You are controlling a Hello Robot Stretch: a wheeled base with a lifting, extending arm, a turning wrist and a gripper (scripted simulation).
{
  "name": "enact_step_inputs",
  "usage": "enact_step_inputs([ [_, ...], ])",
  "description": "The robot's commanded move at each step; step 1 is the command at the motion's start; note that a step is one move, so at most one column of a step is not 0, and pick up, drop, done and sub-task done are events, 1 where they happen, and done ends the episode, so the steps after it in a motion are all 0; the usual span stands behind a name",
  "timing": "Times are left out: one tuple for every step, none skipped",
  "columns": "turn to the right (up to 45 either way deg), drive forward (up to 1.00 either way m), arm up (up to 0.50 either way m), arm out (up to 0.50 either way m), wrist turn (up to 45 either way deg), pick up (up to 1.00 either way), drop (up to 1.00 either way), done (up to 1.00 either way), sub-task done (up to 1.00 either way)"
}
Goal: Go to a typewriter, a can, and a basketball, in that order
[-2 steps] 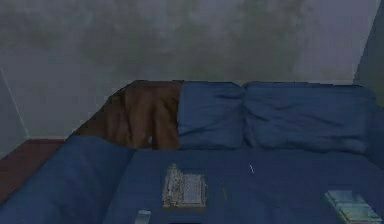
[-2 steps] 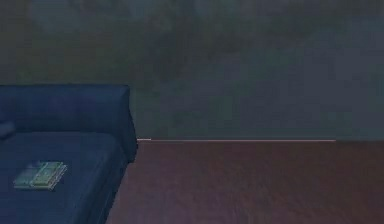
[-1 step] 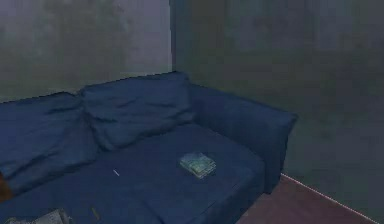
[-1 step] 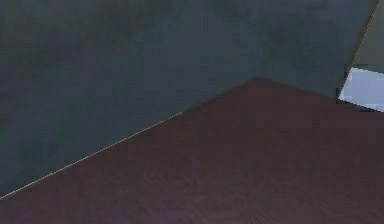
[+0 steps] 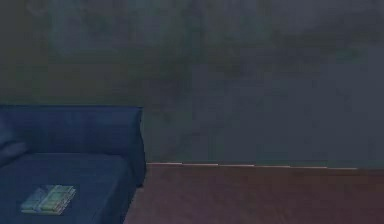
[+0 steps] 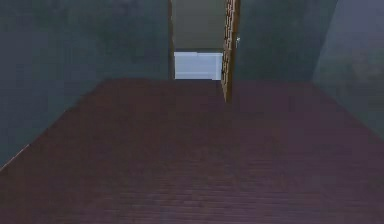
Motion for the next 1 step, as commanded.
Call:
enact_step_inputs([
  [45.0,0.0,0.0,0.0,0.0,0.0,0.0,0.0,0.0],
])
